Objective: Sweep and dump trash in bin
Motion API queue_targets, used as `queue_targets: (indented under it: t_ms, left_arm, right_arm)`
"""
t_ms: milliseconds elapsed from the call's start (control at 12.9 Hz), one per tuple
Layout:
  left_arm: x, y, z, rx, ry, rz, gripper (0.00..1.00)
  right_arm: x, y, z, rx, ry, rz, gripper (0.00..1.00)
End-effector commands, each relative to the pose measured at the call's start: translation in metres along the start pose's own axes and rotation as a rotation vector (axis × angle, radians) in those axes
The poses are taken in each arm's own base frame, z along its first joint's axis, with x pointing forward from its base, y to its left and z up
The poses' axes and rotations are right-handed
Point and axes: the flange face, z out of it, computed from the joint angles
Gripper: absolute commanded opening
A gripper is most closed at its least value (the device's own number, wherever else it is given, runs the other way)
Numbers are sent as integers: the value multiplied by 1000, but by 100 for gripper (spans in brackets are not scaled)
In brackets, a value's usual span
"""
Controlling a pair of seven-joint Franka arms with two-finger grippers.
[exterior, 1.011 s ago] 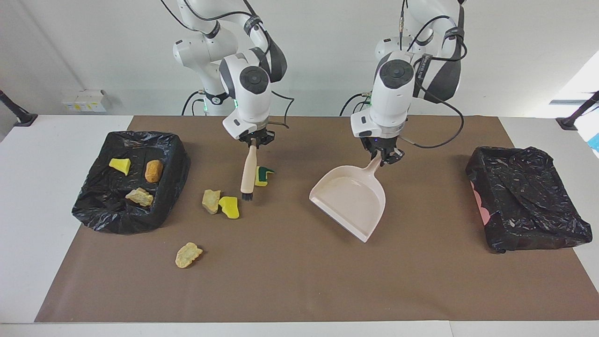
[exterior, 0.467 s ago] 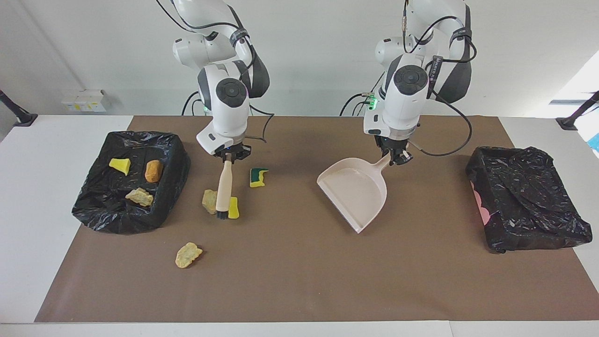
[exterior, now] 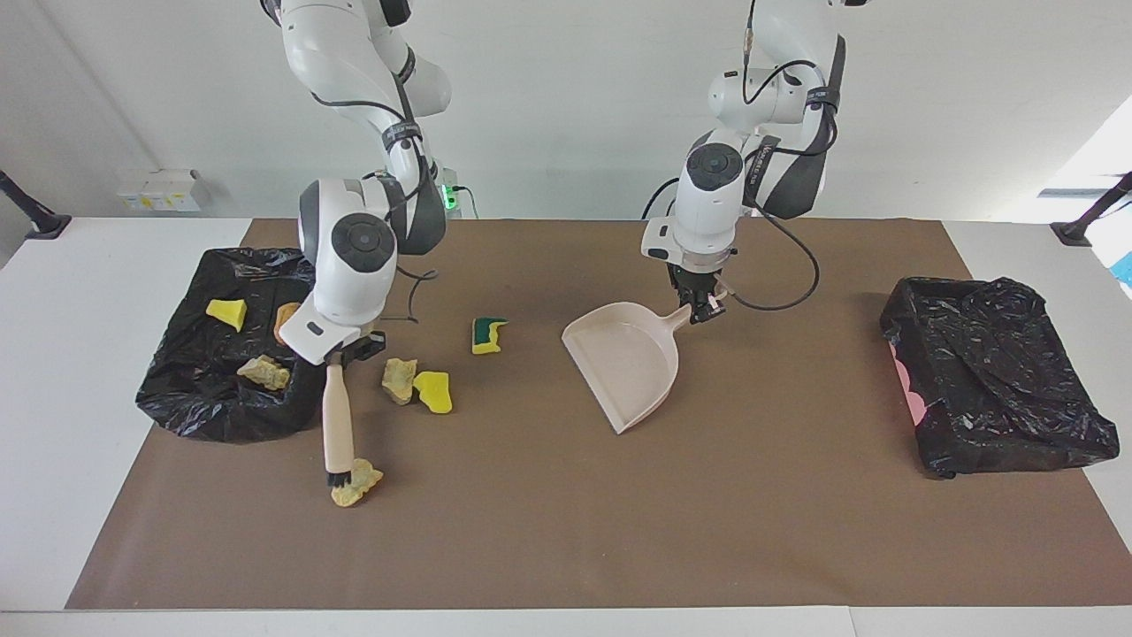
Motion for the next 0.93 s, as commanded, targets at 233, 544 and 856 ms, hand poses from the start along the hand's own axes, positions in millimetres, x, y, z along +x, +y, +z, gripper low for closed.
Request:
queue_targets:
  t_ms: [233,544,856]
  left_arm:
    - [-6,13,11,10,14,90,0]
    - [-13,27,18,14,-1,99,0]
    - [-13,27,19,15,0,104,0]
  right_arm:
    - [24,-12,25,-57,-11,-82,0]
    - [10,-78,-1,72,-78,-168,0]
    - [-7,-146,-31,169,-89,-291,0]
